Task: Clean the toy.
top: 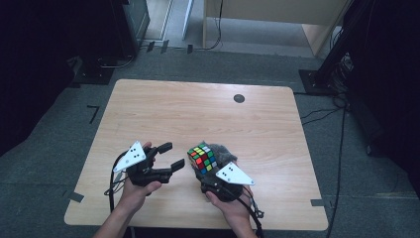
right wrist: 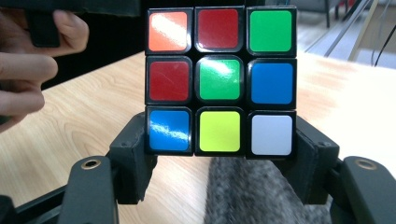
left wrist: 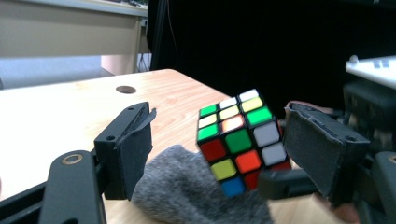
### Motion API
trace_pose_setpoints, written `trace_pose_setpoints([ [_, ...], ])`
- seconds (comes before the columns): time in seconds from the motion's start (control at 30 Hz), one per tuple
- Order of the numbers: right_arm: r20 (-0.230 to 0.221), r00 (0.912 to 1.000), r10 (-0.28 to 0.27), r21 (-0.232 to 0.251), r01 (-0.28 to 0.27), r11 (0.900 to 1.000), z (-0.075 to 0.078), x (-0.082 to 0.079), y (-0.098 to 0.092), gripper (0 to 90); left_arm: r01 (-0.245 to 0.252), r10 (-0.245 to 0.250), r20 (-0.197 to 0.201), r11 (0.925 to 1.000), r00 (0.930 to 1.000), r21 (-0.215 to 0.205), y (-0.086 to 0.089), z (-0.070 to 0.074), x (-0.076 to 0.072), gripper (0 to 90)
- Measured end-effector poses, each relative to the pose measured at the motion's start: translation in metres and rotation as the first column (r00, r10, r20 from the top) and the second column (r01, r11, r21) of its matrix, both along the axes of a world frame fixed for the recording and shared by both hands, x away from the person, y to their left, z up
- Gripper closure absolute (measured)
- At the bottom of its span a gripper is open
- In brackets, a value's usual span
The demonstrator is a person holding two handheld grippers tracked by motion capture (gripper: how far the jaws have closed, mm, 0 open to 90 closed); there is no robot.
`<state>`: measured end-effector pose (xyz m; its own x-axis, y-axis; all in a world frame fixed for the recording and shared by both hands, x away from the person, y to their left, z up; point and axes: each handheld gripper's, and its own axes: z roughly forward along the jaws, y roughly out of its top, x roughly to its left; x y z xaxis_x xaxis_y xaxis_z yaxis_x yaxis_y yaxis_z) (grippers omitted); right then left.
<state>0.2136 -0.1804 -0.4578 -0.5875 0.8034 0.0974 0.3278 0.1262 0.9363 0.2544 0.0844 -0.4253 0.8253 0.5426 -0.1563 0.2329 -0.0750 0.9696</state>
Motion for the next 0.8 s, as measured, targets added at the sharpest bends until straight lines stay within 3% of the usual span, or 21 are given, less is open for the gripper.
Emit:
trace_pose_setpoints([
  [0.1,-0.032,0.9995,0.01,-0.013,-0.01,1.0,0.005,0.003,-0.007,34.3,0.006,-0.01,0.047,0.9959,0.9989,0.09,-0.006,-0.006,-0.002,25.9],
  [0.23,-0.056,0.9984,0.006,-0.003,-0.006,1.0,0.012,0.004,-0.014,34.3,0.001,-0.021,0.105,0.9815,0.9942,0.192,-0.017,-0.014,-0.008,27.5],
  [0.33,-0.084,0.9964,0.014,0.023,-0.012,1.0,0.017,0.004,-0.019,34.3,0.017,-0.046,0.116,0.972,0.9921,0.234,-0.021,-0.018,-0.01,26.3],
  [0.57,-0.167,0.9836,0.067,0.079,-0.055,0.995,0.028,0.004,-0.022,34.2,-0.013,-0.073,0.217,0.9293,0.9734,0.369,-0.035,-0.028,-0.018,24.3],
  [0.67,-0.203,0.9739,0.102,0.096,-0.084,0.992,0.03,0.003,-0.019,34.2,-0.042,-0.079,0.265,0.9062,0.961,0.421,-0.039,-0.031,-0.022,23.5],
  [0.8,-0.235,0.9612,0.144,0.084,-0.127,0.988,0.031,0.002,-0.012,34.2,-0.049,-0.097,0.302,0.8962,0.9483,0.441,-0.041,-0.032,-0.025,22.7],
])
